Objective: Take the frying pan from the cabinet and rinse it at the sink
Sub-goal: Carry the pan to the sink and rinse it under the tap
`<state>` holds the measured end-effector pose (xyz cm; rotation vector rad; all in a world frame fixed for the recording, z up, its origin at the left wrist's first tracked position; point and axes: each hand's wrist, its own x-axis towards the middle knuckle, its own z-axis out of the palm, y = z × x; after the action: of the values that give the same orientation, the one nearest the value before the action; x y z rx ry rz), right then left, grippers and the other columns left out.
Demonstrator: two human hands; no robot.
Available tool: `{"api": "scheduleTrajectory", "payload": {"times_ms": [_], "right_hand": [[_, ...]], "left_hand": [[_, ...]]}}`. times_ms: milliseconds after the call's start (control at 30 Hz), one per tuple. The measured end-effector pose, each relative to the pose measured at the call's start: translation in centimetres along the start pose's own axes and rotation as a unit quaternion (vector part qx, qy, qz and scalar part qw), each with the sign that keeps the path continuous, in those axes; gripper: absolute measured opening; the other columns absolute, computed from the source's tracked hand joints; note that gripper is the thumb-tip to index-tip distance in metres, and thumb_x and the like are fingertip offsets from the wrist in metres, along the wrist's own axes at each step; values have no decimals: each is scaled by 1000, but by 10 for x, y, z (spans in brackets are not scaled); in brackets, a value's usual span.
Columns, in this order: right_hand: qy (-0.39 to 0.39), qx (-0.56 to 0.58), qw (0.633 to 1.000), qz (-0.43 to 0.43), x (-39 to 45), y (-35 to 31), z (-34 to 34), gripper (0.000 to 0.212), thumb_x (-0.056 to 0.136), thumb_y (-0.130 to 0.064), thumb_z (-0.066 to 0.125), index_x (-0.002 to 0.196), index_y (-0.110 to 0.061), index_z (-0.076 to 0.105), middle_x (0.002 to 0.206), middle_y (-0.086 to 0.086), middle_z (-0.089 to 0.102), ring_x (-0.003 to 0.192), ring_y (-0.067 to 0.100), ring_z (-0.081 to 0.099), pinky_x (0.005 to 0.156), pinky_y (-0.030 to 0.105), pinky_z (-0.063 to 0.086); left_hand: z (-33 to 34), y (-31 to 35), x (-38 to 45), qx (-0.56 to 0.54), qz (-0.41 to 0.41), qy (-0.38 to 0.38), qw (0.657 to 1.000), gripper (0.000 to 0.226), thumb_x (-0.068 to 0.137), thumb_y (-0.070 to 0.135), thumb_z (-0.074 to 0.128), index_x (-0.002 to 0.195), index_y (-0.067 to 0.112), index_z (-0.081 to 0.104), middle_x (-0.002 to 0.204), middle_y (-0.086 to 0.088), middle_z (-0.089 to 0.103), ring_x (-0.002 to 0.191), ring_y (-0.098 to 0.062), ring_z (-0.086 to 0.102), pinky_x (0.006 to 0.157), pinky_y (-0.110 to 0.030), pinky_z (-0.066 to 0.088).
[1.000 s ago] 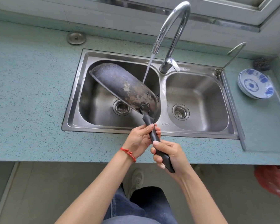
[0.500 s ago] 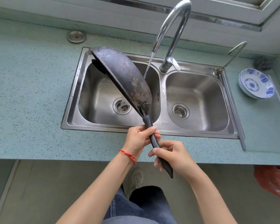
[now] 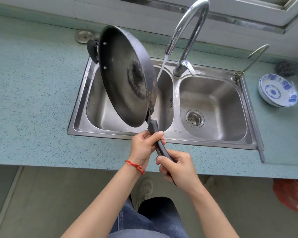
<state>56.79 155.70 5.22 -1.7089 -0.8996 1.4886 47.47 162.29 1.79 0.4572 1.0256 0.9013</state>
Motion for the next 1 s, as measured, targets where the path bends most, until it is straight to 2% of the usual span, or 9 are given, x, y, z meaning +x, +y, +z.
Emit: {"api": "scheduleTrajectory", "payload": {"times_ms": [100,167,267,433,567,700,833,1000], "right_hand": [[-24,45,999,1,0,2,3,15,81,-3,57,66,1,59,46,6,42,40,15,33,36,20,27],[-38,75,996,9,1,3,6,12,74,-11,58,64,-4,61,56,15,45,45,19,35,36,21,28],[-49,103,993,21,1,3,8,12,72,-12,57,63,-7,62,70,23,45,46,18,39,35,21,30],[-66,107,992,27,0,3,5,12,73,-14,57,65,-8,64,74,23,45,47,19,40,36,22,33],[-86,47,995,19,3,-1,4,18,79,-20,56,67,-10,65,69,24,53,46,24,46,43,28,41],[-73,17,997,-4,4,-3,10,17,88,-8,52,74,-4,61,66,18,59,45,22,53,45,28,49],[-59,29,998,-16,1,-5,14,15,90,-2,50,79,4,59,60,6,61,43,17,56,42,28,50],[-45,69,997,-8,-2,-1,17,20,90,-2,49,80,11,59,61,8,61,43,19,56,42,29,51]], "left_hand": [[-1,0,-2,-91,-37,-6,995,12,82,2,57,71,5,55,52,1,60,49,-8,59,51,-17,49],[0,0,-3,-129,-56,-5,990,12,85,3,54,73,4,56,54,0,63,51,-7,61,54,-16,51],[-2,-1,-4,-150,-70,-7,986,10,85,4,53,76,2,57,57,-1,66,54,-8,64,55,-16,53],[-4,-3,-5,-121,-64,8,991,9,84,5,56,76,3,57,56,-1,67,51,-8,62,52,-16,51],[-2,-4,-4,-88,-18,43,995,7,82,2,59,75,1,58,54,-1,66,52,-9,62,54,-18,51],[-4,-4,-3,-41,17,79,996,11,82,2,60,71,0,58,50,-1,65,50,-11,63,52,-20,52],[-6,-4,-3,5,26,94,995,11,81,3,61,72,-3,58,47,-1,64,48,-11,64,50,-21,53],[-7,-4,-3,50,26,91,994,12,80,3,63,72,-4,58,49,-1,65,48,-12,65,48,-21,51]]}}
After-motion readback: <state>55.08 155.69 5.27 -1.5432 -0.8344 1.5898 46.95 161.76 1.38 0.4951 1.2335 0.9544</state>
